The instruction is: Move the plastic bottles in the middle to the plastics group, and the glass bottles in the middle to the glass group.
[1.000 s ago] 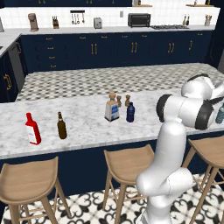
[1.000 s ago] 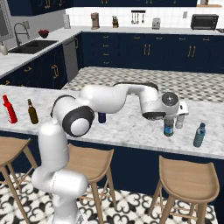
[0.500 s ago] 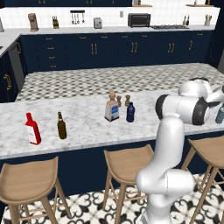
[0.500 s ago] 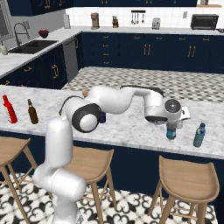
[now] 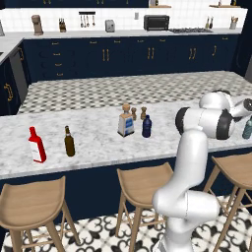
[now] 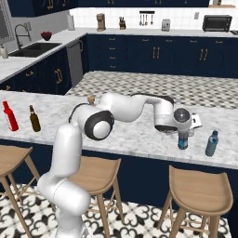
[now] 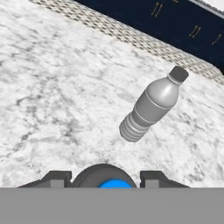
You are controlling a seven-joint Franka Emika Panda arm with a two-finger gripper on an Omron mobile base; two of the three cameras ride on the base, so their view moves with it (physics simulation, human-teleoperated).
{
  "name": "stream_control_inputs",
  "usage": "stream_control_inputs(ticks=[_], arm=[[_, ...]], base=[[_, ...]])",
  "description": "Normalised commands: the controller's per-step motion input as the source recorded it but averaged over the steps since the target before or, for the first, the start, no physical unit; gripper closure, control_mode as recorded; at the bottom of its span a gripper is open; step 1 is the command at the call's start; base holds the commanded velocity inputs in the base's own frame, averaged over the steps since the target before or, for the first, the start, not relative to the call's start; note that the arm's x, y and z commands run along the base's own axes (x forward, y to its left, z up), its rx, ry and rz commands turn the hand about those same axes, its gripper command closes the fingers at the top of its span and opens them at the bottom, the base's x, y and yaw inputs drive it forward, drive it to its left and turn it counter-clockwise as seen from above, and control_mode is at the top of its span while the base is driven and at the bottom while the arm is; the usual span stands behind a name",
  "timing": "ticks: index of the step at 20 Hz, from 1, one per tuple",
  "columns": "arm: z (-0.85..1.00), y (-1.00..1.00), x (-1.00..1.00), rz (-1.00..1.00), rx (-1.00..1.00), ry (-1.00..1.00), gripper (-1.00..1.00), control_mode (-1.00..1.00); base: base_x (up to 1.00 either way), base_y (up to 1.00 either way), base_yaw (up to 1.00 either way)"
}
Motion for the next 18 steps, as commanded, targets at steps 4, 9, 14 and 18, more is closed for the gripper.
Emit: stream_control_inputs(ticks=[4,9,14,18], arm=[[-0.17,-0.16,0.3,0.0,0.0,-0.01,1.0,-1.0],[-0.47,0.02,0.04,0.0,0.0,0.0,1.0,-1.0],[-0.48,0.17,0.01,0.0,-0.02,0.0,-1.0,-1.0],[-0.09,0.08,0.04,0.0,-0.04,0.0,-1.0,-1.0]], base=[[0.0,0.0,0.0],[0.0,0.0,0.0],[0.0,0.0,0.0],[0.0,0.0,0.0]])
